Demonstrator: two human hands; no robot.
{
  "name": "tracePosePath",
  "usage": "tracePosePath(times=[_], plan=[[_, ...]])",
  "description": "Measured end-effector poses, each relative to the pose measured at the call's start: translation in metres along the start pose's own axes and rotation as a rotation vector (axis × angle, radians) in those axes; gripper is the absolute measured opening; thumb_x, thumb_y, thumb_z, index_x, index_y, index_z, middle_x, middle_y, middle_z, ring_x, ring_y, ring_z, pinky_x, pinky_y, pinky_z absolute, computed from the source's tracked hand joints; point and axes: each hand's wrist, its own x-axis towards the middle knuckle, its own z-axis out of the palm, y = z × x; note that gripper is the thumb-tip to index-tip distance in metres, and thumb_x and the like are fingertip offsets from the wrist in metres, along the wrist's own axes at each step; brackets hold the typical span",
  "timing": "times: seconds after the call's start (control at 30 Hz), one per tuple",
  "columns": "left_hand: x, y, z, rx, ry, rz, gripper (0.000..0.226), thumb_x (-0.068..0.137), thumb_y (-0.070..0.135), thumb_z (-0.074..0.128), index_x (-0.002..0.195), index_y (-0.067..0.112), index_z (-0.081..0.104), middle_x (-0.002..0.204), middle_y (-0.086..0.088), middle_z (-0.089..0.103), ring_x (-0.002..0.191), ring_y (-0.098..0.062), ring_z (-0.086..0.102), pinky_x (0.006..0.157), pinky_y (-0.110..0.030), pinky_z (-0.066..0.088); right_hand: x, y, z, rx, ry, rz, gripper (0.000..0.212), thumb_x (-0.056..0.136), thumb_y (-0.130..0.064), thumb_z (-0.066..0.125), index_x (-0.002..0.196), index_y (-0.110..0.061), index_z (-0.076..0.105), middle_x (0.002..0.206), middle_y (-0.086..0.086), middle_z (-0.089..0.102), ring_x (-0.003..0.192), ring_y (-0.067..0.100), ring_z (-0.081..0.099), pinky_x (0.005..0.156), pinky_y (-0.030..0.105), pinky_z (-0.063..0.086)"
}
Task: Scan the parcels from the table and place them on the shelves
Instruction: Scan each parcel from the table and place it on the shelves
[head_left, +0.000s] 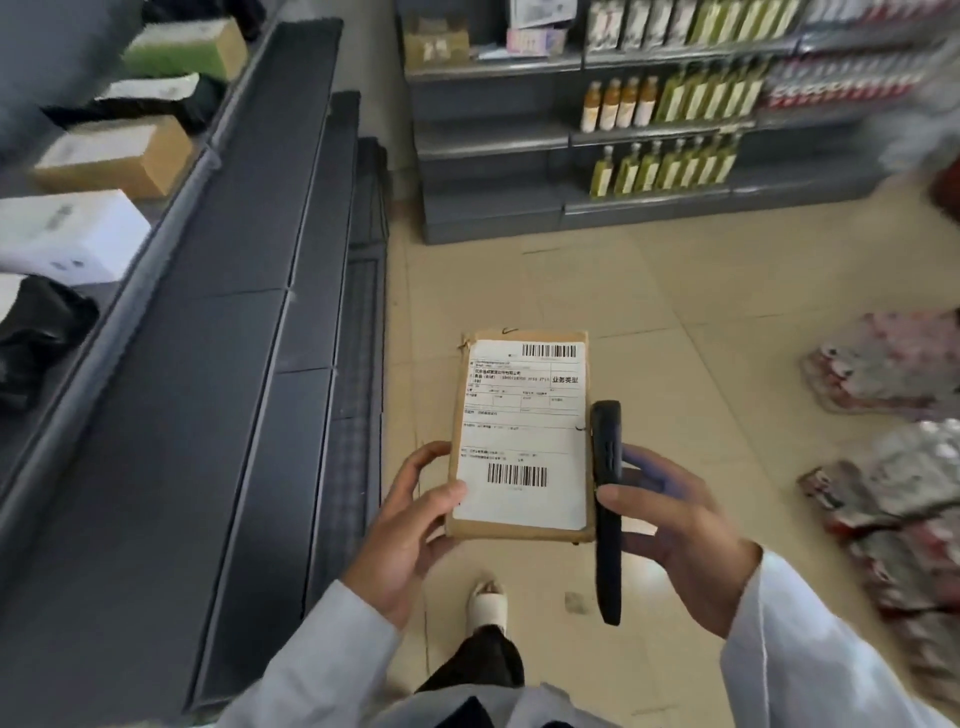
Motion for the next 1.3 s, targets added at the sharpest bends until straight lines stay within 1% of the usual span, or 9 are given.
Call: tracePosePath(times=[0.1,0.23,0.43,0.53,0.63,0.8,0.93,1.17,1.3], plan=[[0.05,0.041,0.001,0.03,-0.089,0.025,0.068,0.062,0.035,0.077,0.125,0.031,0.052,0.118,-0.011,0.071,0.112,-0.028,0.066,0.106,-0.056,0.044,0.041,-0.037,0.003,0.003,0.017,-0.04,0.075,0.05,-0.035,0.082,0.122,-0.019,0.07,0.115,0.008,0.074,0.103,0.028,0.072,0.09,0.048,0.057],[0.116,0.086,0.007,0.106,-0.186,0.028,0.066,0.062,0.035,0.075,0.124,0.036,0.054,0.115,-0.011,0.072,0.105,-0.026,0.068,0.094,-0.043,0.052,0.083,-0.062,0.0,0.059,0.056,-0.065,0.072,0.052,-0.033,0.081,0.122,-0.019,0.07,0.116,0.007,0.074,0.104,0.027,0.072,0.086,0.044,0.056],[0.195,0.112,0.024,0.194,-0.25,-0.025,0.059,0.064,0.036,0.075,0.12,0.045,0.059,0.118,-0.014,0.07,0.112,-0.031,0.065,0.088,-0.035,0.054,0.149,-0.082,-0.022,0.129,0.086,-0.022,0.073,0.052,-0.035,0.079,0.122,-0.017,0.071,0.117,0.011,0.074,0.108,0.03,0.069,0.087,0.047,0.053],[0.233,0.121,0.028,0.222,-0.197,-0.005,0.06,0.067,0.04,0.073,0.125,0.046,0.055,0.121,-0.012,0.069,0.118,-0.033,0.062,0.106,-0.054,0.044,0.199,-0.095,-0.031,0.131,0.059,-0.014,0.072,0.054,-0.036,0.079,0.122,-0.018,0.071,0.117,0.009,0.074,0.107,0.028,0.07,0.089,0.048,0.054],[0.277,0.144,0.031,0.238,-0.12,0.02,0.061,0.068,0.041,0.073,0.125,0.046,0.055,0.121,-0.012,0.069,0.118,-0.035,0.062,0.109,-0.062,0.037,0.258,-0.117,-0.036,0.16,0.004,-0.012,0.068,0.056,-0.035,0.079,0.121,-0.018,0.072,0.118,0.009,0.074,0.106,0.027,0.071,0.087,0.046,0.053],[0.354,0.208,0.046,0.267,-0.01,0.066,0.059,0.062,0.042,0.074,0.118,0.051,0.059,0.117,-0.008,0.072,0.111,-0.029,0.067,0.103,-0.052,0.047,0.359,-0.171,-0.044,0.196,-0.085,0.002,0.072,0.056,-0.034,0.079,0.124,-0.015,0.07,0.12,0.009,0.073,0.108,0.029,0.07,0.092,0.05,0.053],[0.409,0.249,0.055,0.265,0.07,0.112,0.062,0.07,0.031,0.072,0.128,0.04,0.053,0.113,-0.007,0.073,0.103,-0.024,0.07,0.079,-0.031,0.058,0.437,-0.214,-0.051,0.187,-0.178,0.011,0.076,0.054,-0.037,0.083,0.126,-0.017,0.069,0.121,0.007,0.073,0.111,0.028,0.069,0.09,0.047,0.053],[0.482,0.295,0.033,0.074,0.323,0.174,0.056,0.077,0.024,0.062,0.13,0.032,0.05,0.116,-0.005,0.072,0.107,-0.023,0.069,0.091,-0.046,0.057,0.566,-0.276,-0.016,0.04,-0.421,0.05,0.094,0.039,-0.059,0.092,0.124,-0.025,0.07,0.123,0.003,0.072,0.112,0.025,0.068,0.095,0.051,0.051],[0.53,0.321,0.003,-0.002,0.387,0.182,0.07,0.074,0.03,0.073,0.139,0.031,0.045,0.122,-0.003,0.07,0.111,-0.022,0.067,0.098,-0.055,0.051,0.631,-0.304,0.02,-0.03,-0.455,0.043,0.079,0.051,-0.045,0.085,0.126,-0.025,0.068,0.119,0.001,0.074,0.109,0.025,0.07,0.092,0.046,0.055]])
